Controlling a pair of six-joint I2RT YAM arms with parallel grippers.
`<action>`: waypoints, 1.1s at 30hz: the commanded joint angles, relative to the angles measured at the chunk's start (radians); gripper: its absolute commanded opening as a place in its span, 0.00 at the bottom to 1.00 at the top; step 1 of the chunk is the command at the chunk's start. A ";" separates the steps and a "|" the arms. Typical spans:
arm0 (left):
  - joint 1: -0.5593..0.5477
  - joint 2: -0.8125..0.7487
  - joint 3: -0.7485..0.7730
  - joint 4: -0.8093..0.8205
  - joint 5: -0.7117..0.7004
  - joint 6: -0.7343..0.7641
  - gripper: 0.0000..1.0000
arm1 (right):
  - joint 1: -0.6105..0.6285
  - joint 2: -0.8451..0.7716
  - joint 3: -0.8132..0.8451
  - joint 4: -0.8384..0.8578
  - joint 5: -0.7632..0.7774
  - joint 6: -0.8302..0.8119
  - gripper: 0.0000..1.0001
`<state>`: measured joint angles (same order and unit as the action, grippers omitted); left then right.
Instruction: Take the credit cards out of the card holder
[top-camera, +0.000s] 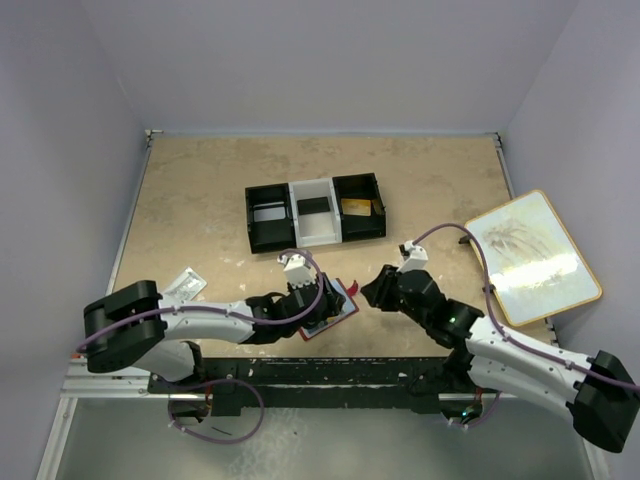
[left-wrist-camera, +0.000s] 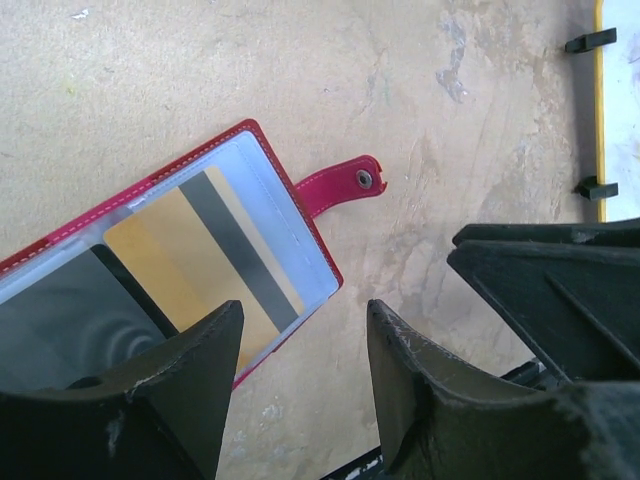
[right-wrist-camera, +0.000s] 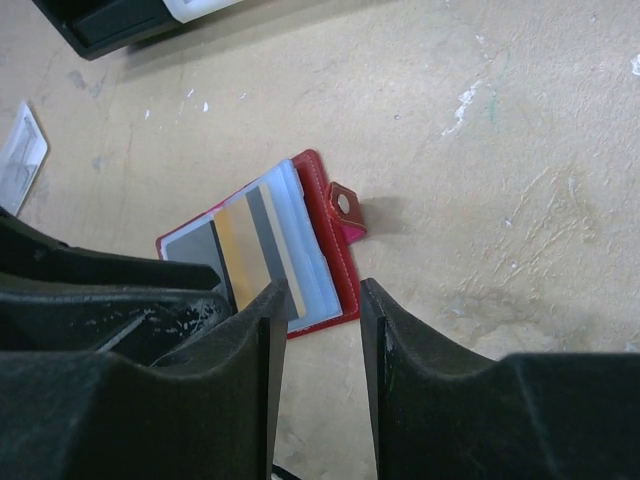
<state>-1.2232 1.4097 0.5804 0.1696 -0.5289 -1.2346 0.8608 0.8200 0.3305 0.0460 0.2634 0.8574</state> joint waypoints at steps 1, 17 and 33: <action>0.011 -0.028 0.003 0.022 0.006 0.016 0.50 | -0.005 -0.045 -0.032 0.079 -0.053 -0.022 0.39; 0.011 -0.354 -0.146 -0.354 -0.142 -0.132 0.48 | 0.013 0.439 0.095 0.490 -0.469 -0.155 0.26; 0.012 -0.362 -0.161 -0.374 -0.122 -0.113 0.47 | 0.134 0.753 0.292 0.298 -0.298 -0.171 0.21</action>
<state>-1.2129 1.0107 0.3965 -0.2325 -0.6441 -1.3685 0.9939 1.5459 0.5865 0.4202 -0.1104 0.7036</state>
